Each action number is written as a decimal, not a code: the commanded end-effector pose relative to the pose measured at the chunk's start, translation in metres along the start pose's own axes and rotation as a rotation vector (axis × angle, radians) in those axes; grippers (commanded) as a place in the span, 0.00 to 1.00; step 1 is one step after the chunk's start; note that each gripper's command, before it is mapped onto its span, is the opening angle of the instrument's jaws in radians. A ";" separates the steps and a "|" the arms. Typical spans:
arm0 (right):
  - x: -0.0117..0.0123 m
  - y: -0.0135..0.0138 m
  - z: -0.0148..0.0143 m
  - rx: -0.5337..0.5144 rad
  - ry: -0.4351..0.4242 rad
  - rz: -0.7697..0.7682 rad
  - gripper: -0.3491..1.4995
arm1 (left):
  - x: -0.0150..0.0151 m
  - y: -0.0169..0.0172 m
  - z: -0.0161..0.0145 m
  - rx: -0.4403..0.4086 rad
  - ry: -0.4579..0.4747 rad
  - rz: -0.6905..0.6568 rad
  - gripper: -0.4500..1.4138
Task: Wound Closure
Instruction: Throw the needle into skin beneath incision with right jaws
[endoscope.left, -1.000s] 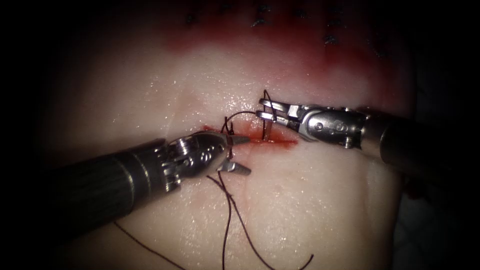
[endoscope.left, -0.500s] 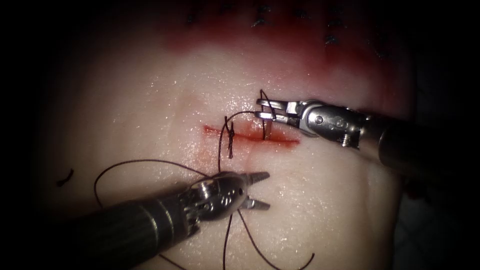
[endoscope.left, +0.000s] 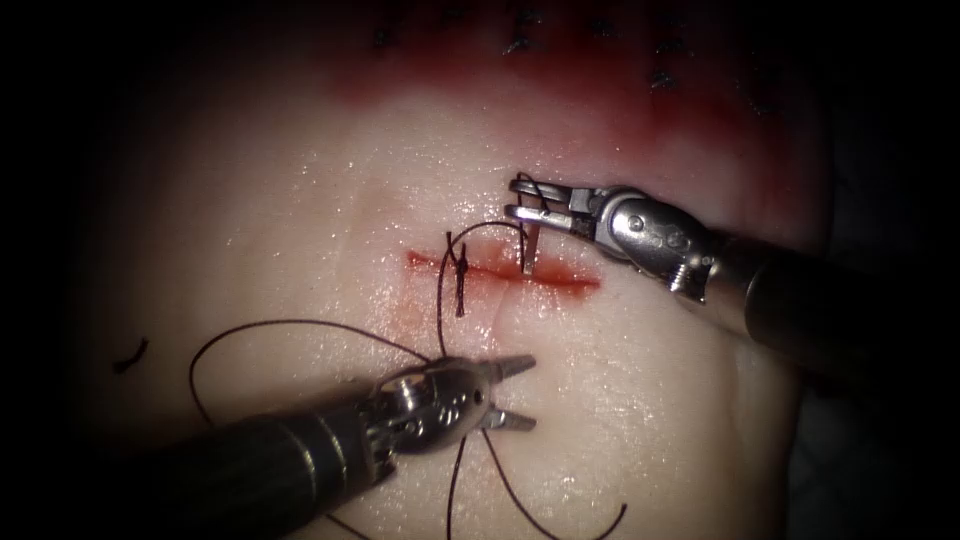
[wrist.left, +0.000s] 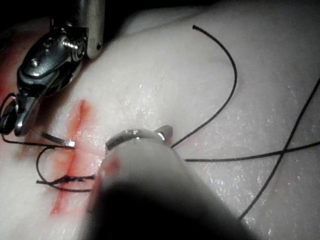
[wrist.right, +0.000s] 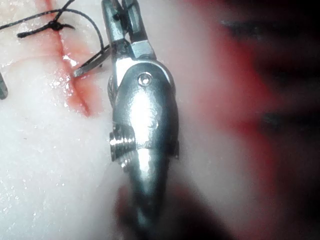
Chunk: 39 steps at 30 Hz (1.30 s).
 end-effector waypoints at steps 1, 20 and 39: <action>-0.0005 0.0002 0.0007 -0.004 0.004 0.010 0.00 | 0.0001 -0.0001 0.0008 -0.004 0.000 0.004 0.55; -0.0007 -0.0001 0.0007 0.101 -0.077 0.129 0.00 | -0.0013 -0.0009 0.0015 -0.008 -0.004 0.007 0.54; -0.0026 -0.0012 0.0012 0.101 -0.132 0.502 0.00 | -0.0017 -0.0008 0.0017 -0.008 -0.005 0.000 0.54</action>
